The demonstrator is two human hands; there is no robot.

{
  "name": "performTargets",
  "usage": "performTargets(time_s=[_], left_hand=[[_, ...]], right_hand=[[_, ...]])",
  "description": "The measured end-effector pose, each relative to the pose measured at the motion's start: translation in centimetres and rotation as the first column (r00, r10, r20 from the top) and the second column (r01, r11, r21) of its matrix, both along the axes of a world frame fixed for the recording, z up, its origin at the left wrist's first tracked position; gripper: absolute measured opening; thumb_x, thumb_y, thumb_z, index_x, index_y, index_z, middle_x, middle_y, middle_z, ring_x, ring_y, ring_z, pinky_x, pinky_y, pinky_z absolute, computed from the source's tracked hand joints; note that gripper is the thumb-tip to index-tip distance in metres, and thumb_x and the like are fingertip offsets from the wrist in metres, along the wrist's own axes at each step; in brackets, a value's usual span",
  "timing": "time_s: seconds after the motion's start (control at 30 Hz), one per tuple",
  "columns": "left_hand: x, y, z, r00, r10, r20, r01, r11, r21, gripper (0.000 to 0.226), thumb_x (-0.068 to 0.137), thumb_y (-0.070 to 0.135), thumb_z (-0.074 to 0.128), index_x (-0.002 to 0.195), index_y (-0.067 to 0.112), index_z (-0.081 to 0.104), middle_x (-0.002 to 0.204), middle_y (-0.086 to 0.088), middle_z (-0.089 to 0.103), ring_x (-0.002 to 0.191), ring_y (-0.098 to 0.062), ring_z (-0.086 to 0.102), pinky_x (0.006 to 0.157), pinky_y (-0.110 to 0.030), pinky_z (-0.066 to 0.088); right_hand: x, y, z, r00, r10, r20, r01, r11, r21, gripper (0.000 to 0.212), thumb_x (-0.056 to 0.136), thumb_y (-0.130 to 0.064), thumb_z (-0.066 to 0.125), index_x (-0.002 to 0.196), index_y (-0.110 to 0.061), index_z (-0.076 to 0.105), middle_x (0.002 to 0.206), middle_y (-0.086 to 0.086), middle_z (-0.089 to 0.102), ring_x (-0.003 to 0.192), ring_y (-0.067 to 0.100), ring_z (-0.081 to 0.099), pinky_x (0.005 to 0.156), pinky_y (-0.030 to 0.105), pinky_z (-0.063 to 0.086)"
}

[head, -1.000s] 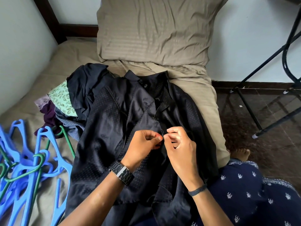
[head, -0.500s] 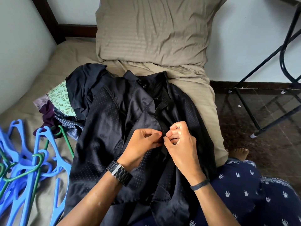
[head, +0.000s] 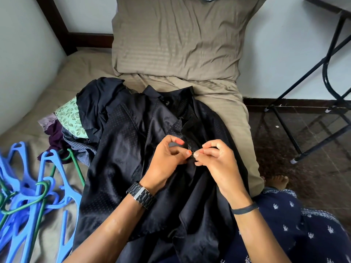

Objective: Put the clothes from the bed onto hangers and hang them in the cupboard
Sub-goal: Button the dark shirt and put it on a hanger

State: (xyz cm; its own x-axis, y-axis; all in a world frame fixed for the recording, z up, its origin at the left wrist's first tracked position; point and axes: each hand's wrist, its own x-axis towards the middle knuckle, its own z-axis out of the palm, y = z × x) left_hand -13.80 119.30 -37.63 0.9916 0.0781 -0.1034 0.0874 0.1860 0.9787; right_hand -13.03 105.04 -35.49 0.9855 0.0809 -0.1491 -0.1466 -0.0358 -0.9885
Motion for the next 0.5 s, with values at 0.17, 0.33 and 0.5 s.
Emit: performTargets(time_s=[0.17,0.33,0.5], left_hand=[[0.6,0.1,0.5,0.994,-0.083,0.072,0.077,0.994,0.083,0.02,0.084,-0.009,0.062,0.083,0.01,0.055,0.061,0.005,0.062,0.057,-0.004,0.055,0.059,-0.015,0.046],[0.8,0.0,0.6,0.991,-0.099,0.089,0.09,0.991,0.099,0.015,0.086,-0.006,0.061,0.084,0.008,0.065,0.07,-0.001,0.064,0.067,-0.005,0.06,0.065,-0.017,0.05],[0.2,0.2,0.2,0.988,-0.122,0.098,0.118,0.992,0.045,0.015,0.089,-0.003,0.057,0.095,0.003,0.069,0.091,-0.006,0.072,0.089,-0.014,0.067,0.077,-0.02,0.051]], right_hand=[[0.8,-0.5,0.4,0.995,0.077,-0.061,-0.069,0.99,0.124,0.012,0.083,0.004,0.064,0.078,-0.007,0.066,0.073,0.013,0.064,0.068,0.019,0.062,0.063,0.024,0.051],[0.0,0.5,-0.1,0.942,0.05,0.333,0.103,0.899,-0.426,0.014,0.088,-0.008,0.061,0.085,-0.017,0.071,0.077,-0.006,0.069,0.068,0.005,0.065,0.062,0.007,0.045],[-0.4,0.2,-0.7,0.96,0.047,0.277,0.059,0.931,-0.361,0.007,0.086,-0.014,0.068,0.091,-0.017,0.071,0.083,-0.006,0.069,0.072,0.002,0.066,0.064,0.011,0.05]])
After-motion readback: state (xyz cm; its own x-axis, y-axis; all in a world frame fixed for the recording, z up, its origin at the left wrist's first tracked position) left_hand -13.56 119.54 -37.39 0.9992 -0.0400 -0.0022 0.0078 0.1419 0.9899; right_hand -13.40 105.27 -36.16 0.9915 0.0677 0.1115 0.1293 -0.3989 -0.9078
